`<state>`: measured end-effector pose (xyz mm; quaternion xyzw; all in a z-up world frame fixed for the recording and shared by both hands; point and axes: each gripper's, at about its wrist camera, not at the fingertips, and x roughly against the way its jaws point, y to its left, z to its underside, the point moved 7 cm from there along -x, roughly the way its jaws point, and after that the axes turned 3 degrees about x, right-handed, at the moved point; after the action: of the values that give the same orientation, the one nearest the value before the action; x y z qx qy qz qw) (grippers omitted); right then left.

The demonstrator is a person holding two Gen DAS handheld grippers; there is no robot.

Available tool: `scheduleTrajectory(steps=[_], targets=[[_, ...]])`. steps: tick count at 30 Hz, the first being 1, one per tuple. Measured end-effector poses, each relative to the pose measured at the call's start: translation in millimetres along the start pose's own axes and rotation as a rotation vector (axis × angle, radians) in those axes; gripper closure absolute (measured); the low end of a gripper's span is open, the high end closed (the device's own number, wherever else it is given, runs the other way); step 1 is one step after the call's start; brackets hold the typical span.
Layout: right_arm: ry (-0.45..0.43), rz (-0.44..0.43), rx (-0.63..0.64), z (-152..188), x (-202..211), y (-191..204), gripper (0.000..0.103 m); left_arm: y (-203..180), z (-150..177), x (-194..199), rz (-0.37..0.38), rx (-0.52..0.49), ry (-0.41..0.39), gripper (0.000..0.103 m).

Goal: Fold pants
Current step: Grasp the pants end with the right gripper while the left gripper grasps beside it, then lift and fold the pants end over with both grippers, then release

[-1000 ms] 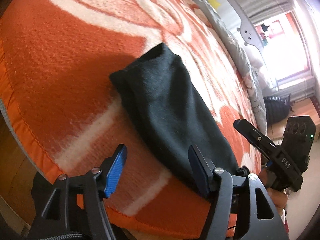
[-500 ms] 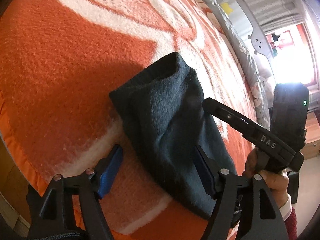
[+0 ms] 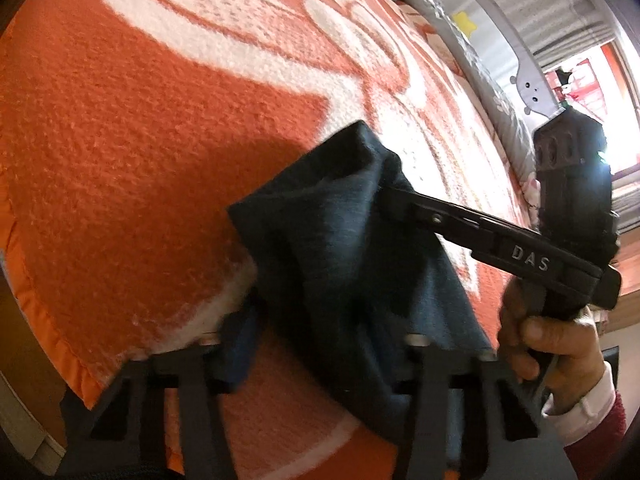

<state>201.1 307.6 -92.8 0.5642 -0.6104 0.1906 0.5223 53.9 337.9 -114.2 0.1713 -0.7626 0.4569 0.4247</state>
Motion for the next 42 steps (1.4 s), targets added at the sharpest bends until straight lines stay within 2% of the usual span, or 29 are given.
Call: scheduleTrajectory(steps=[2,4,9,15,20,27,35,42], targets=[[-0.018,0.002,0.01,1.9,5.4,4.7,0.08,4.7,-0.3,0.8,0.028,0.014,0.009,0.08],[-0.043,0.004,0.021,4.0,14.3,9.4,0.083,3.0,-1.9,4.6,0.059,0.025,0.007,0.085],[-0.151,-0.018,-0.002,9.2,55.5,13.3,0.085,-25.5,-2.1,30.0,0.11,-0.041,-0.033,0.089],[-0.316,-0.043,-0.057,33.1,130.5,9.5,0.085,-90.4,5.3,65.8,0.194,-0.171,-0.077,0.089],[-0.45,-0.049,-0.13,73.5,192.6,-2.1,0.085,-151.7,35.6,86.3,0.27,-0.315,-0.074,0.089],[-0.584,-0.034,-0.232,135.2,243.6,-22.1,0.085,-215.5,86.4,87.5,0.331,-0.465,-0.018,0.089],[-0.695,-0.026,-0.361,204.0,269.1,-47.5,0.085,-261.2,147.1,70.8,0.342,-0.604,0.064,0.089],[-0.76,-0.022,-0.482,262.8,266.3,-71.6,0.085,-282.8,203.5,42.0,0.295,-0.743,0.128,0.089]])
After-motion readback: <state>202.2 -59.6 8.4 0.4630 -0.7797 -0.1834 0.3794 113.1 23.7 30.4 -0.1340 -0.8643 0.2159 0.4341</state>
